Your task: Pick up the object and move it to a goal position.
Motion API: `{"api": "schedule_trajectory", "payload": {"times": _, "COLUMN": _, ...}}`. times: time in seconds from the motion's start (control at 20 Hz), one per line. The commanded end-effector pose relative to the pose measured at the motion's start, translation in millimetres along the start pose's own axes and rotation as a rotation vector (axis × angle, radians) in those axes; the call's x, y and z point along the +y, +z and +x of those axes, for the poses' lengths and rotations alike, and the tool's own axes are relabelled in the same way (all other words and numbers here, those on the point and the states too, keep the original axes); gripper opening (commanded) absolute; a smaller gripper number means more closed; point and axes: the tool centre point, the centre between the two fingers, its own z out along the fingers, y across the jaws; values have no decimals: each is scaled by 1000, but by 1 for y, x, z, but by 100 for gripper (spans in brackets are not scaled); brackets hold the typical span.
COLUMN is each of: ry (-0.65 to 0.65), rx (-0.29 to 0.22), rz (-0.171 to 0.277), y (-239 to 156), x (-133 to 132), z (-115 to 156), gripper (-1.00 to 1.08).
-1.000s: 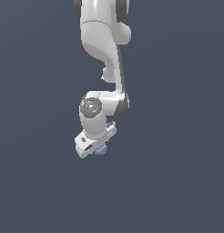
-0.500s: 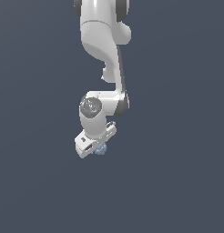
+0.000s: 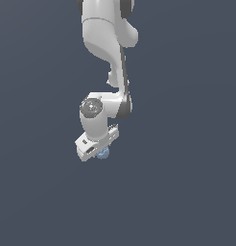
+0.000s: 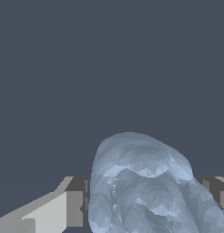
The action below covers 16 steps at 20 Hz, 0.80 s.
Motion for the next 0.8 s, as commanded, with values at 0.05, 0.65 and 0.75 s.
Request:
{"api": "schedule_trajectory", "payload": {"times": 0.05, "ry": 1, "rx": 0, "rz": 0, "y": -1, "x": -1, "z": -20, "gripper": -100}}
{"api": "schedule_trajectory", "payload": {"times": 0.65, "ry": 1, "rx": 0, "rz": 0, "y": -5, "x": -3, "z": -68, "gripper": -100}}
{"api": "schedule_trajectory", "payload": {"times": 0.75, "ry": 1, "rx": 0, "rz": 0, "y": -5, "x": -3, "z": -69, "gripper": -100}}
